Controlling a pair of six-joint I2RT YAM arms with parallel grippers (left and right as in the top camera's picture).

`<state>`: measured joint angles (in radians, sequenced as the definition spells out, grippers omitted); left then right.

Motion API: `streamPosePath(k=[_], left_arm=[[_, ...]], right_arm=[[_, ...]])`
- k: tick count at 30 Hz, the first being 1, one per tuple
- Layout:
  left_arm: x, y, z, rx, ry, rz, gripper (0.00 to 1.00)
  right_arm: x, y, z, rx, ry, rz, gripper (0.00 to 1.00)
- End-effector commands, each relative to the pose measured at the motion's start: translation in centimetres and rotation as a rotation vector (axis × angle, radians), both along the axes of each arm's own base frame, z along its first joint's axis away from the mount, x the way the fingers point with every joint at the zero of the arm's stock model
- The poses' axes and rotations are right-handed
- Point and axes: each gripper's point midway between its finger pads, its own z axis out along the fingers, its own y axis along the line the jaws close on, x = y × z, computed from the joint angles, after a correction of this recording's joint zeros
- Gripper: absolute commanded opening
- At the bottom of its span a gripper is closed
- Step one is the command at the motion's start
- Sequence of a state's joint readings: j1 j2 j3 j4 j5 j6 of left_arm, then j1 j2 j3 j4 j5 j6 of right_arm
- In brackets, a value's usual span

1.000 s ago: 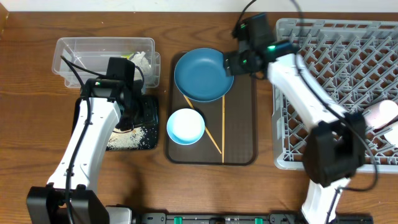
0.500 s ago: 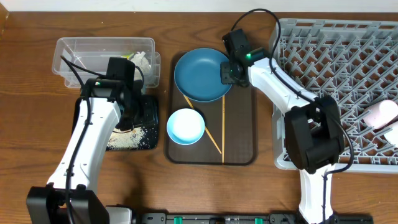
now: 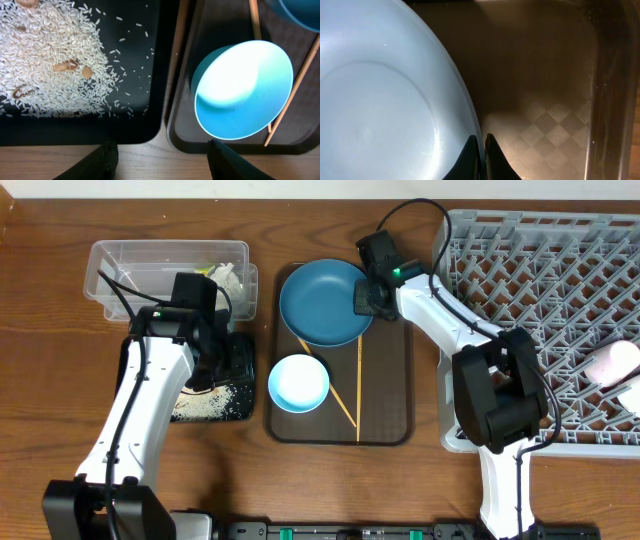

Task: Sort waste into correct bins and load items into the dishwasher rack
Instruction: 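Grasp and lift the blue plate with the right gripper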

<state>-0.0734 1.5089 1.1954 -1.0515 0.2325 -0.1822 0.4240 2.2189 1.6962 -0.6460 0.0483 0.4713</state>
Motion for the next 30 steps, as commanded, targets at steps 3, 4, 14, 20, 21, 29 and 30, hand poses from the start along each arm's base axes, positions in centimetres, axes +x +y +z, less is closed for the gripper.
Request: streamPosePath(k=[3,4,14,20,21,29,30], left_arm=[[-0.2,0.3,0.2,0.010,0.000,-0.002,0.60],[-0.2,0.3,0.2,0.010,0.000,-0.002,0.60],[-0.2,0.3,0.2,0.010,-0.001,-0.002,0.60],[0.0,0.2,0.2,0.010,-0.007,-0.002,0.60],[0.0,0.2,0.2,0.010,-0.008,-0.002,0.60],[0.2,0.2,0.2,0.009,-0.016,-0.002,0.60],[0.2,0.2,0.2,0.009,-0.016,-0.002,0.60]], right_arm=[[1.6,-1.8,1.8,0.003,-0.048,-0.066,0.01],[2.0,-2.2,2.6,0.008,-0.063,-0.074,0.01],[4.9,-10.3,18.3,-0.049,-0.394,-0.065,0.01],[3.0,-19.1,27.9,-0.162,-0.585,-0.194,0.01],[2.6,-20.5,29.0,-0.192,-0.605,-0.219,0.01],[-1.3,-31.9,35.4,-0.518,-0.699,-0.447,0.01],[-1.8,-33.3,35.9,-0.581,-0.696,-0.479,0.01]])
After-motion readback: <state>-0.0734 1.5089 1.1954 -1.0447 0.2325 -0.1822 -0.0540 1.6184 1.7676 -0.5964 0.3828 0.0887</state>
